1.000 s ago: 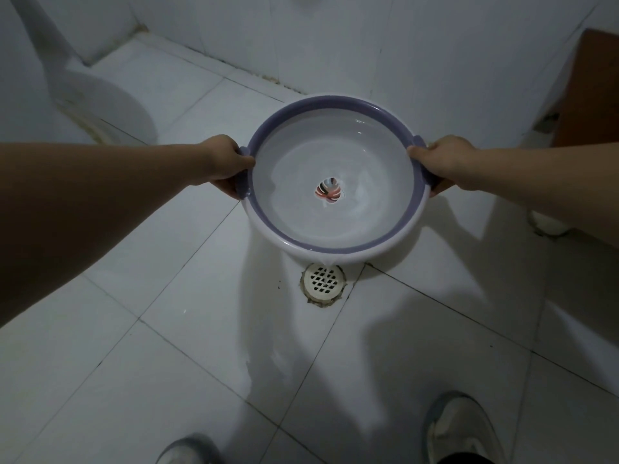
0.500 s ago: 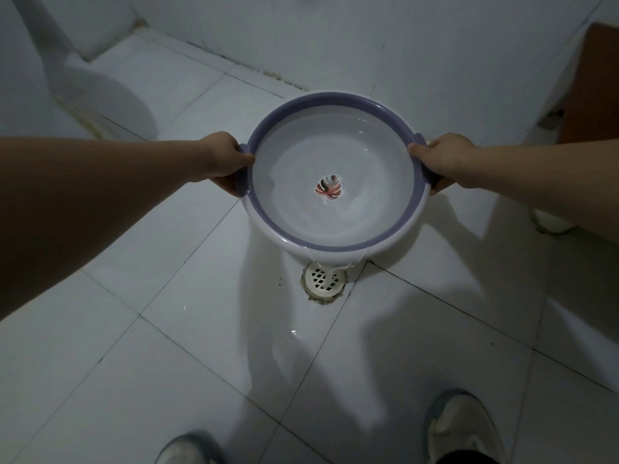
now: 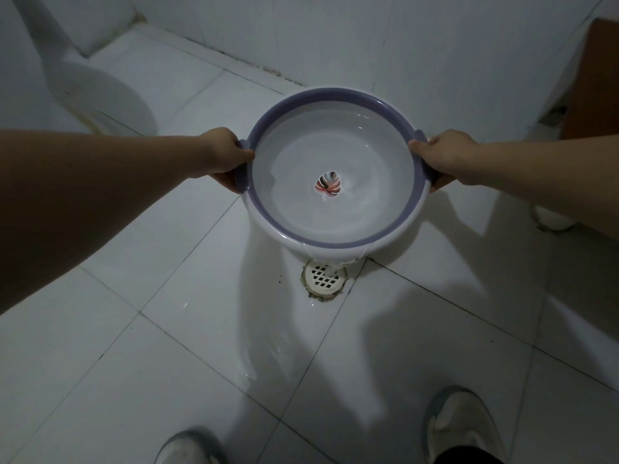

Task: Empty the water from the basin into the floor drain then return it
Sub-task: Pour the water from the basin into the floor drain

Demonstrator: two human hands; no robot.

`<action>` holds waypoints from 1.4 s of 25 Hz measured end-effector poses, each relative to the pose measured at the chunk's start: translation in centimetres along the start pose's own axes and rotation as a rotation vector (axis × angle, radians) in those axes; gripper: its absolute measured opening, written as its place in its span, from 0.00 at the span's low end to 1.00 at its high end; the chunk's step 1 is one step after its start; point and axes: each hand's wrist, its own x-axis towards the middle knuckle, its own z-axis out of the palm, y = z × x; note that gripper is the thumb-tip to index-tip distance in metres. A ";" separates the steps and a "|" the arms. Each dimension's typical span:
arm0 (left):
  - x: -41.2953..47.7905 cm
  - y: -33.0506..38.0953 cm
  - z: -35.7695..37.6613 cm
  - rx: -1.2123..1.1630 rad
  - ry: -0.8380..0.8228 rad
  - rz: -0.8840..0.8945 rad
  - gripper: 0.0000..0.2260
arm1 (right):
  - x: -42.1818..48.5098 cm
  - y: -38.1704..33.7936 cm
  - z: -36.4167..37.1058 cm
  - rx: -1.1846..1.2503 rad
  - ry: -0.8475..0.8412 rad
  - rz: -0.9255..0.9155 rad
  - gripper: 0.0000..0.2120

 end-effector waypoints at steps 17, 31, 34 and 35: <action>-0.1 -0.3 0.0 0.027 0.011 -0.017 0.12 | 0.2 -0.1 0.5 -0.038 -0.008 0.023 0.28; 0.1 -0.4 -0.3 0.036 0.019 -0.010 0.14 | 0.4 -0.3 0.6 -0.022 -0.011 0.004 0.29; 0.2 -0.6 -0.3 0.032 0.024 -0.007 0.13 | 0.3 -0.3 0.6 -0.016 -0.014 0.007 0.28; 0.2 -0.6 -0.3 0.035 0.025 -0.005 0.13 | 0.3 -0.3 0.6 -0.016 -0.014 0.007 0.28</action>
